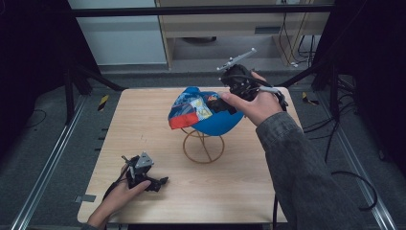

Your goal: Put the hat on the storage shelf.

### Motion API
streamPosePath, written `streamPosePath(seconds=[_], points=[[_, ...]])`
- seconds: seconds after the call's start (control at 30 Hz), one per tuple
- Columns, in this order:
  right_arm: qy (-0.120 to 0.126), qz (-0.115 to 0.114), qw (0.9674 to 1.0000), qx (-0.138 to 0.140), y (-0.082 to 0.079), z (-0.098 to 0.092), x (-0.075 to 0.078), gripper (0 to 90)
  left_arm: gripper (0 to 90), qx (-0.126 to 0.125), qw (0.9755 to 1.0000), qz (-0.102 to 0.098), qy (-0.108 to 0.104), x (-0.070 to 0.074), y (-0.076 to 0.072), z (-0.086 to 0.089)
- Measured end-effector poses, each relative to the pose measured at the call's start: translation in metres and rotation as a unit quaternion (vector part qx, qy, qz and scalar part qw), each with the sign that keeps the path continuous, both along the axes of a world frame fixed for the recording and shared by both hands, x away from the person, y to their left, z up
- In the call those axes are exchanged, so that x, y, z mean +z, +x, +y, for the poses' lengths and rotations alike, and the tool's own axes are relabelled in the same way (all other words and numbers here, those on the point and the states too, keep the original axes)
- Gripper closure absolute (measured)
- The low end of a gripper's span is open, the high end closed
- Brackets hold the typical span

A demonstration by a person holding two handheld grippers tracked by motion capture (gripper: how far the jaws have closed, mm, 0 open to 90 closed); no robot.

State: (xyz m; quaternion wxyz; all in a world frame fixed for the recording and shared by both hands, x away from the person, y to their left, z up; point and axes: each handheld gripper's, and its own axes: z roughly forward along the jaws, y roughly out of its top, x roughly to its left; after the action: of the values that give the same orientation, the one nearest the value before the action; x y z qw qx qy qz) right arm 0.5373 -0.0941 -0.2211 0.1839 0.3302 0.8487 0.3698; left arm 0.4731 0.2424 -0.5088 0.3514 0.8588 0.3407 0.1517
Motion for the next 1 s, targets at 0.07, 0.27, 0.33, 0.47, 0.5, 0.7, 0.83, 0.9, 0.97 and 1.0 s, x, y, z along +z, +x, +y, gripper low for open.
streamPosePath(seconds=[0.07, 0.27, 0.33, 0.47, 0.5, 0.7, 0.83, 0.9, 0.97, 1.0], points=[[0.001, -0.001, 1.0, -0.004, -0.002, -0.004, 0.0, 5.0, 0.0, 0.001, 1.0, 0.0, -0.001, 0.0, 0.0, 0.0], [0.005, -0.002, 0.9999, -0.012, -0.008, -0.016, -0.001, 4.9, 0.0, 0.001, 1.0, 0.0, -0.001, 0.0, 0.0, 0.0], [0.008, -0.001, 0.9998, -0.016, -0.011, -0.023, -0.003, 4.9, 0.0, 0.001, 1.0, 0.0, -0.001, 0.0, 0.0, 0.0], [0.01, 0.0, 0.9997, -0.02, -0.014, -0.032, -0.004, 4.9, 0.0, 0.001, 1.0, 0.0, -0.001, 0.0, 0.0, 0.0], [0.01, 0.0, 0.9997, -0.02, -0.014, -0.032, -0.004, 4.9, 0.0, 0.001, 1.0, 0.0, -0.001, 0.0, 0.0, 0.0], [0.022, -0.006, 0.9994, -0.026, -0.019, -0.041, -0.001, 4.9, 0.0, 0.001, 1.0, 0.0, 0.0, 0.0, 0.0, 0.0], [0.025, -0.009, 0.9992, -0.028, -0.022, -0.047, 0.001, 4.9, 0.0, 0.002, 1.0, -0.001, -0.002, 0.0, 0.0, 0.0], [0.026, -0.01, 0.9992, -0.029, -0.022, -0.048, 0.001, 5.0, 0.0, 0.002, 1.0, -0.001, -0.001, 0.0, 0.0, 0.0], [0.027, -0.012, 0.9992, -0.028, -0.024, -0.051, 0.0, 4.9, 0.0, 0.001, 1.0, -0.001, -0.001, 0.0, 0.0, 0.0], [0.029, -0.013, 0.9991, -0.029, -0.024, -0.052, 0.0, 4.9, 0.0, 0.002, 1.0, -0.001, -0.001, 0.0, 0.0, 0.0]])
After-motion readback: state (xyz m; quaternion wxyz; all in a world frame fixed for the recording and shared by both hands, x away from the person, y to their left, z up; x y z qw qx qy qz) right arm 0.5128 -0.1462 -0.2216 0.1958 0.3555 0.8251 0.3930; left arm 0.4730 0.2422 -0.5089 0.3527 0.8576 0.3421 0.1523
